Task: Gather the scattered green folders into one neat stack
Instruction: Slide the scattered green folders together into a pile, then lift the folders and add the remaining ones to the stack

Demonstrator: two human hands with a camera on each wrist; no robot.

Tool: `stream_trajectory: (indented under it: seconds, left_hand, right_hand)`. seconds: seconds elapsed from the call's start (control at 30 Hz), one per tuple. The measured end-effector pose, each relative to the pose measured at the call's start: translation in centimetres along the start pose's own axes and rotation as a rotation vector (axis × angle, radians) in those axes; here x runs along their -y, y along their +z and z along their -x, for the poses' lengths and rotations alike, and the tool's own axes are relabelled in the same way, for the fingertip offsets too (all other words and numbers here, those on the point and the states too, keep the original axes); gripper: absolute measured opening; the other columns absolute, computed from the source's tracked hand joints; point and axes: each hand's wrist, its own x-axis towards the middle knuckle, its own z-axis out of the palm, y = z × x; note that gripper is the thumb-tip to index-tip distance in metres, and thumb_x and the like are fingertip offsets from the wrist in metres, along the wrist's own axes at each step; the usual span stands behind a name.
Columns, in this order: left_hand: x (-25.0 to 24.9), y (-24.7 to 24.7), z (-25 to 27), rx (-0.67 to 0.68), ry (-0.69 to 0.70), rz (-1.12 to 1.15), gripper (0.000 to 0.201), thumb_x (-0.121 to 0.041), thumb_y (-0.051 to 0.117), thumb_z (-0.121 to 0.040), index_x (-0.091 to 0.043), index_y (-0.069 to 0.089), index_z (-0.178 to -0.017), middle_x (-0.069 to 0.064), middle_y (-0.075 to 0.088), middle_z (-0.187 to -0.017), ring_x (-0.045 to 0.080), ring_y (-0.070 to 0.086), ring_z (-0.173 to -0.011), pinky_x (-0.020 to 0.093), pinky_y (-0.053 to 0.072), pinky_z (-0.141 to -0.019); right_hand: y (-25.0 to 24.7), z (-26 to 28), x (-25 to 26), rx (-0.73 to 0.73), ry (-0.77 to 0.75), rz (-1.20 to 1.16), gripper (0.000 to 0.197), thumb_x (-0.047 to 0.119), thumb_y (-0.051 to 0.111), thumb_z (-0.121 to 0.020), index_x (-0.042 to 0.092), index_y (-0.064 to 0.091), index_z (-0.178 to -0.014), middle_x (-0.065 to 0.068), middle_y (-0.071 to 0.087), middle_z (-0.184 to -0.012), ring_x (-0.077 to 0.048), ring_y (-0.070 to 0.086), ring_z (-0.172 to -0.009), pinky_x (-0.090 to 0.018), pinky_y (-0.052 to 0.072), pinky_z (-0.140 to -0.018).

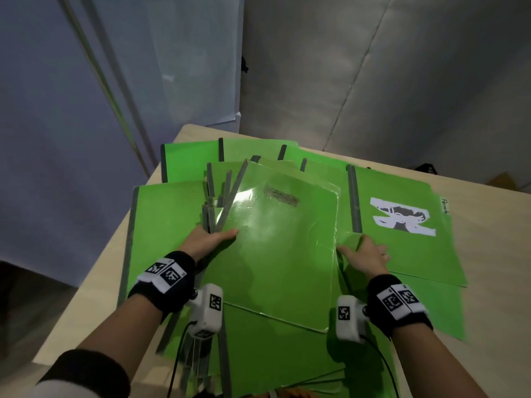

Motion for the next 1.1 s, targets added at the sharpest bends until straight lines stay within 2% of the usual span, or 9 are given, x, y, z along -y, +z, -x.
stream_trajectory:
  seconds: [0.1, 0.27, 0.37, 0.43, 0.57, 0.77, 0.87, 1.0, 1.1]
  left_hand:
    - [0.0, 0.3, 0.2, 0.040, 0.041, 0.036, 0.064, -0.043, 0.077, -0.066, -0.007, 0.053, -0.112, 0.016, 0.058, -0.122, 0.032, 0.055, -0.114, 0.039, 0.046, -0.094]
    - [0.1, 0.0, 0.6, 0.051, 0.049, 0.034, 0.046, -0.031, 0.073, -0.077, -0.005, 0.057, -0.111, 0.014, 0.060, -0.112, 0.031, 0.056, -0.106, 0.036, 0.046, -0.091]
    - [0.2, 0.4, 0.7, 0.022, -0.013, -0.006, 0.048, -0.039, 0.076, -0.072, 0.002, 0.057, -0.090, 0.008, 0.055, -0.077, 0.020, 0.051, -0.066, 0.026, 0.046, -0.061]
    - [-0.2, 0.8, 1.1, -0.004, -0.035, -0.010, 0.051, -0.044, 0.079, -0.066, -0.002, 0.051, -0.072, 0.006, 0.051, -0.070, 0.016, 0.046, -0.058, 0.026, 0.046, -0.058]
    - [-0.1, 1.3, 0.9, 0.026, 0.055, 0.076, 0.079, -0.040, 0.086, -0.054, 0.008, 0.058, -0.109, 0.018, 0.063, -0.108, 0.031, 0.059, -0.099, 0.035, 0.052, -0.083]
    - [-0.8, 1.5, 1.7, -0.004, 0.201, 0.237, 0.064, -0.015, 0.079, -0.071, 0.005, 0.047, -0.124, 0.007, 0.058, -0.098, 0.026, 0.053, -0.103, 0.041, 0.043, -0.105]
    - [-1.7, 1.2, 2.6, 0.031, 0.274, 0.281, 0.064, -0.011, 0.077, -0.073, 0.005, 0.046, -0.126, 0.003, 0.056, -0.091, 0.025, 0.054, -0.100, 0.041, 0.043, -0.105]
    - [-3.5, 0.5, 4.4, 0.014, 0.344, 0.315, 0.085, -0.023, 0.082, -0.060, 0.004, 0.043, -0.131, 0.022, 0.057, -0.125, 0.031, 0.056, -0.111, 0.045, 0.044, -0.105]
    - [-5.9, -0.6, 6.0, -0.044, 0.467, 0.348, 0.071, -0.017, 0.080, -0.067, -0.001, 0.045, -0.127, 0.006, 0.059, -0.104, 0.018, 0.056, -0.094, 0.029, 0.052, -0.081]
  right_hand:
    - [0.9, 0.1, 2.2, 0.067, -0.101, -0.242, 0.061, 0.021, 0.055, -0.091, 0.008, 0.029, -0.144, -0.017, 0.043, -0.138, -0.026, 0.057, -0.105, -0.034, 0.051, -0.083]
    - [0.7, 0.6, 2.8, 0.131, -0.069, -0.433, 0.065, 0.015, 0.062, -0.086, 0.004, 0.031, -0.143, -0.017, 0.044, -0.141, -0.033, 0.049, -0.124, -0.040, 0.044, -0.101]
    - [-0.6, 1.2, 1.6, 0.196, -0.074, -0.311, 0.048, 0.030, 0.066, -0.082, -0.004, 0.055, -0.114, -0.012, 0.060, -0.102, -0.027, 0.058, -0.097, -0.034, 0.048, -0.083]
    - [-0.7, 1.5, 1.3, 0.225, -0.067, -0.281, 0.064, 0.036, 0.070, -0.078, -0.003, 0.049, -0.123, -0.019, 0.058, -0.118, -0.031, 0.057, -0.110, -0.040, 0.047, -0.090]
    - [0.1, 1.9, 0.9, 0.249, -0.114, -0.438, 0.104, 0.032, 0.077, -0.070, 0.010, 0.013, -0.149, -0.019, 0.020, -0.156, -0.036, 0.031, -0.139, -0.050, 0.028, -0.111]
    - [-0.9, 2.8, 0.4, 0.258, -0.174, -0.492, 0.108, 0.030, 0.077, -0.070, 0.015, 0.005, -0.150, -0.019, 0.010, -0.158, -0.036, 0.022, -0.142, -0.052, 0.022, -0.112]
    - [-2.2, 3.2, 0.2, 0.271, -0.173, -0.549, 0.106, 0.030, 0.073, -0.074, 0.013, 0.003, -0.151, -0.019, 0.009, -0.158, -0.036, 0.019, -0.144, -0.051, 0.019, -0.114]
    - [-4.5, 3.8, 1.1, 0.270, -0.175, -0.676, 0.108, 0.026, 0.076, -0.069, 0.001, 0.009, -0.149, -0.023, 0.020, -0.155, -0.035, 0.024, -0.142, -0.048, 0.020, -0.116]
    - [-7.0, 4.3, 3.0, 0.213, -0.248, -0.800, 0.120, 0.025, 0.081, -0.056, 0.003, 0.009, -0.149, -0.022, 0.022, -0.154, -0.034, 0.024, -0.142, -0.049, 0.017, -0.117]
